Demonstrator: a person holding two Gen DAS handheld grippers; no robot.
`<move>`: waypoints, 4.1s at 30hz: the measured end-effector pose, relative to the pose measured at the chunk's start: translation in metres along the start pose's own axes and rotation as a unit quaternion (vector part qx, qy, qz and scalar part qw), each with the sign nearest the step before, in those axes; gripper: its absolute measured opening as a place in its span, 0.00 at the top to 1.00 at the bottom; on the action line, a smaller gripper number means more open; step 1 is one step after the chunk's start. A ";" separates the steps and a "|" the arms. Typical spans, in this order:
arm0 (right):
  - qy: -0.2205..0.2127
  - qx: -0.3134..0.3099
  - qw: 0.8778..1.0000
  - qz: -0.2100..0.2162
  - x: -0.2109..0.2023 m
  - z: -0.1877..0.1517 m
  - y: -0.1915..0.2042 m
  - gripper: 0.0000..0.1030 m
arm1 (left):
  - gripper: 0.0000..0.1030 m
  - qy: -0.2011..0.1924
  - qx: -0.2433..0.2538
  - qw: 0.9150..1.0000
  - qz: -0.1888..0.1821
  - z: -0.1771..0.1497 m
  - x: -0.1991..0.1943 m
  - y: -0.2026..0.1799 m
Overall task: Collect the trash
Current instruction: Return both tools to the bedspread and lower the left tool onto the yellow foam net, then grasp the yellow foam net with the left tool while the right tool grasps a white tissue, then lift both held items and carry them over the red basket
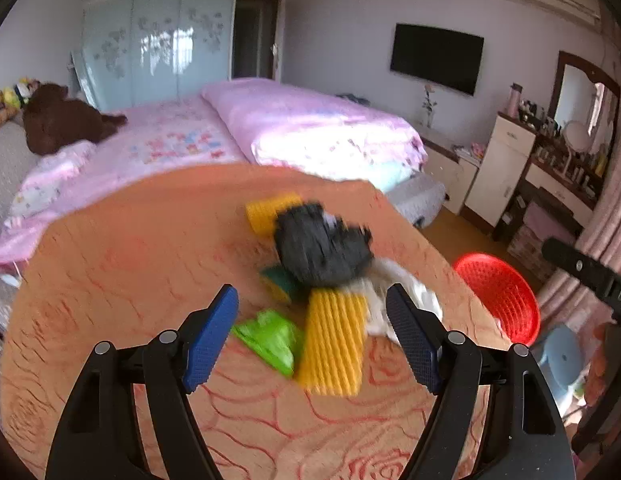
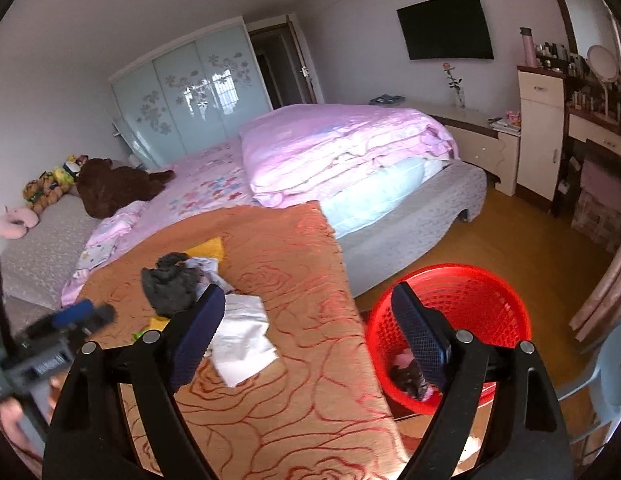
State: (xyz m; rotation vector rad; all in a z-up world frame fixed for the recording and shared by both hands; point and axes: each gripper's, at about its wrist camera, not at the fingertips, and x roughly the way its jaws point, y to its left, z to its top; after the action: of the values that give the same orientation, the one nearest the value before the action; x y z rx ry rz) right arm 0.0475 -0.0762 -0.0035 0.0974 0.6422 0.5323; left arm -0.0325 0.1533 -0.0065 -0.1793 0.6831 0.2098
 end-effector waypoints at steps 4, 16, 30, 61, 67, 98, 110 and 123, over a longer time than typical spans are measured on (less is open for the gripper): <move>0.003 -0.007 1.000 0.000 0.002 -0.004 0.002 0.20 | 0.29 0.015 0.023 1.000 -0.001 -0.018 0.013 -0.009; 0.015 -0.002 1.000 -0.001 0.009 -0.010 -0.004 0.20 | 0.66 0.057 0.021 0.998 -0.003 -0.037 0.043 -0.006; 0.052 -0.035 0.998 0.006 0.033 -0.028 0.010 0.20 | 0.86 0.004 0.002 1.000 -0.017 -0.024 0.007 0.007; 0.150 -0.122 0.979 0.061 0.106 -0.045 0.047 0.71 | 0.86 -0.023 -0.022 0.999 -0.020 -0.017 -0.008 0.010; 0.135 -0.112 0.983 0.057 0.094 -0.040 0.045 0.81 | 0.86 -0.023 -0.021 0.999 -0.018 -0.017 -0.006 0.014; 0.054 -0.069 0.996 0.036 0.033 -0.002 0.013 0.83 | 0.86 -0.048 0.017 0.998 -0.023 0.009 -0.011 -0.017; 0.028 -0.058 0.998 0.017 0.014 0.016 -0.004 0.83 | 0.86 -0.051 0.043 0.997 -0.039 0.023 -0.006 -0.049; 0.003 -0.057 0.998 -0.012 -0.006 0.032 -0.028 0.83 | 0.86 -0.053 0.070 0.995 -0.057 0.041 0.001 -0.085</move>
State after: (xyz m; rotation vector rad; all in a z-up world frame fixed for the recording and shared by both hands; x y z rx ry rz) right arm 0.0750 -0.1014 0.0187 -0.0193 0.6177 0.5441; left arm 0.0146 0.0806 0.0321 -0.0728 0.5773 0.0610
